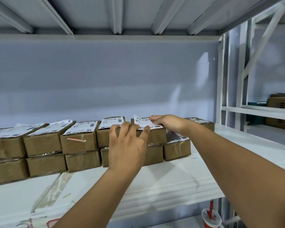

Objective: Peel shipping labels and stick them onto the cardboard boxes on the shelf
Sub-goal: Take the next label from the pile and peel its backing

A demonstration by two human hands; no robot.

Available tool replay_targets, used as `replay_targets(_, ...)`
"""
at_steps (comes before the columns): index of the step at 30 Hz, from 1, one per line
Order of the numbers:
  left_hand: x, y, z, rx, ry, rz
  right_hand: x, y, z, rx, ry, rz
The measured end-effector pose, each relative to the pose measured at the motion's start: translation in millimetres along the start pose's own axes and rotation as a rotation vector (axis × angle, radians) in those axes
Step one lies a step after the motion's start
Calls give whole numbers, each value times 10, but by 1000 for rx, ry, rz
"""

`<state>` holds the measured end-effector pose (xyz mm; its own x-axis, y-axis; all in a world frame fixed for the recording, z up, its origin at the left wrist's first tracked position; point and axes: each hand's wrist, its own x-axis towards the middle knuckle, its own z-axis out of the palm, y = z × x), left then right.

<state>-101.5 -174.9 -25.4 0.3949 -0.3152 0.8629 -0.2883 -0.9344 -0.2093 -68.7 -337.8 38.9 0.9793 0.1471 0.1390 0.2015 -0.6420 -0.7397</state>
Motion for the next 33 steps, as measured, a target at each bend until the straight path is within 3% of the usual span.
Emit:
replay_targets(2,-21,-15,34,-23,52,15,22,-6,0,-9,5,35)
replay_targets(5,-40,-13,66,-91,112,4,81,-88,-47,-264,23,43)
replay_targets(7,-39,-16,90,-129,139,1,95,-213,-67,-394,209,-65)
replay_targets(9,-39,-20,119,-153,162,-2,82,-380,-38,-403,497,-267)
replay_targets(10,-36,-25,134,-164,169,-8,77,-450,0,-368,547,-354)
replay_targets(12,-37,-36,142,-185,178,-35,89,-532,99,-352,397,-368)
replay_targets(15,-44,-63,148,-224,180,-39,171,-474,212,-421,124,-222)
replay_targets(22,-40,-77,182,-284,159,-11,273,-439,176,-514,-148,-27)
replay_targets(26,-56,-74,193,-272,157,-15,327,-384,203,-511,-133,-6)
replay_targets(29,-63,-62,206,-262,155,-24,312,-348,203,-482,41,-26)
replay_targets(33,-70,-71,216,-261,165,-33,197,-184,173,-175,264,-71)
